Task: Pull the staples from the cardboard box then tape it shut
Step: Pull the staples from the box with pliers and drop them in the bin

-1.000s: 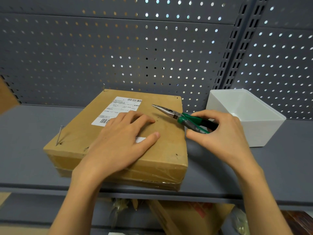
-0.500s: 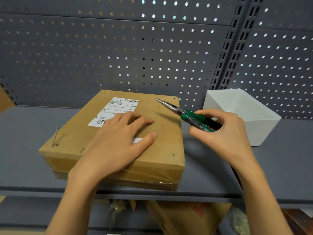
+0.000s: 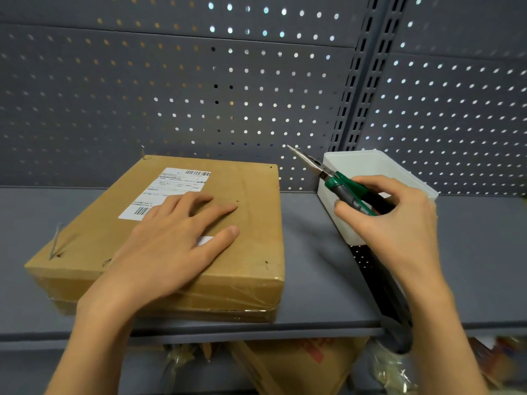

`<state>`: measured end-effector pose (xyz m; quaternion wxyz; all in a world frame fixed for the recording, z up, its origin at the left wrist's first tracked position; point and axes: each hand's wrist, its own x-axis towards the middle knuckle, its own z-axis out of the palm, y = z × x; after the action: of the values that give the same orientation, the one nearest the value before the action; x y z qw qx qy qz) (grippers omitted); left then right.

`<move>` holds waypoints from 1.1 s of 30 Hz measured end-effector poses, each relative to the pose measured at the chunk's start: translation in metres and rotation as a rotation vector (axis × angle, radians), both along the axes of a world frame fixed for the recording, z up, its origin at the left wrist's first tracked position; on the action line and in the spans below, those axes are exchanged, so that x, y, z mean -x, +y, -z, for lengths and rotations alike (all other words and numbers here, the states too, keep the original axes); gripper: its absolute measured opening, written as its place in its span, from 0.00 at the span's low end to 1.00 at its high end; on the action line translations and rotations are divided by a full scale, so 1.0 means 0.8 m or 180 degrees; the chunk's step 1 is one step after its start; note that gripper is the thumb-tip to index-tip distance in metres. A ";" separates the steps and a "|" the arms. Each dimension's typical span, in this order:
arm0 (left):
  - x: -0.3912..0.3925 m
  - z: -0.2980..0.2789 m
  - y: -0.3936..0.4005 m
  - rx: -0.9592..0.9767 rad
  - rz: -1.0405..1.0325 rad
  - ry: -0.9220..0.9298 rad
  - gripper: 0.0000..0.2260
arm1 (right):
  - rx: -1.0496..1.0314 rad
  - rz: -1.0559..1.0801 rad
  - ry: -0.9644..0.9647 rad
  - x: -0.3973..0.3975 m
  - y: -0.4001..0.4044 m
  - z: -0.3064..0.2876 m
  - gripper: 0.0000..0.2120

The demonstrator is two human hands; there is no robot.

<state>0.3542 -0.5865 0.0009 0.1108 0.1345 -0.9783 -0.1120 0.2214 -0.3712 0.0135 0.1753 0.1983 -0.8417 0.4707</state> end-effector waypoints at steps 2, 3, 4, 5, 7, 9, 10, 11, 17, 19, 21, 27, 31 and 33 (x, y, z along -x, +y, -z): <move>0.000 0.001 0.000 -0.0018 -0.0004 -0.0010 0.33 | 0.0008 0.0133 0.0009 0.001 0.008 -0.001 0.11; 0.001 0.001 -0.001 -0.0010 -0.0004 -0.0006 0.33 | 0.0004 0.0202 0.0011 0.002 0.012 -0.001 0.11; 0.002 0.001 -0.002 0.0005 -0.0004 -0.0005 0.33 | -0.0010 0.0278 0.0012 0.003 0.016 -0.001 0.10; 0.003 0.001 -0.003 0.0020 -0.0006 -0.0019 0.33 | -0.0032 0.0356 0.0008 0.004 0.020 -0.001 0.10; 0.004 0.001 -0.004 0.0036 -0.0010 -0.0080 0.33 | -0.0063 0.0491 -0.0019 0.006 0.029 0.000 0.10; 0.005 -0.002 -0.002 0.0050 -0.0004 -0.0116 0.33 | -0.0069 0.0613 -0.0061 0.009 0.038 0.000 0.11; 0.006 -0.003 0.000 0.0065 -0.0007 -0.0122 0.33 | -0.0074 0.0670 -0.0077 0.010 0.042 0.001 0.13; 0.007 -0.004 0.000 0.0094 -0.0026 -0.0137 0.34 | -0.0082 0.0723 -0.0087 0.012 0.046 0.001 0.13; 0.018 -0.009 0.006 0.0330 -0.0165 -0.0129 0.36 | -0.0232 0.1014 -0.0108 0.016 0.062 0.003 0.16; 0.021 -0.009 0.009 0.0412 -0.0213 -0.0087 0.37 | -0.0281 0.1071 -0.0096 0.017 0.066 0.005 0.17; 0.023 -0.007 0.010 0.0465 -0.0250 -0.0030 0.37 | -0.0322 0.1111 -0.0086 0.017 0.071 0.006 0.17; 0.024 -0.002 0.005 0.0414 -0.0198 0.0101 0.35 | -0.0555 0.1266 -0.0081 0.019 0.081 0.011 0.17; 0.027 0.005 0.000 0.0324 -0.0179 0.0180 0.34 | -0.0758 0.1333 -0.0089 0.020 0.086 0.016 0.19; 0.028 0.010 -0.005 0.0277 -0.0179 0.0212 0.33 | -0.0817 0.1356 -0.0097 0.021 0.087 0.018 0.20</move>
<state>0.3315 -0.5908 -0.0075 0.1520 0.1532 -0.9739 -0.0706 0.2043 -0.3018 -0.0008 0.2313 0.0299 -0.9199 0.3153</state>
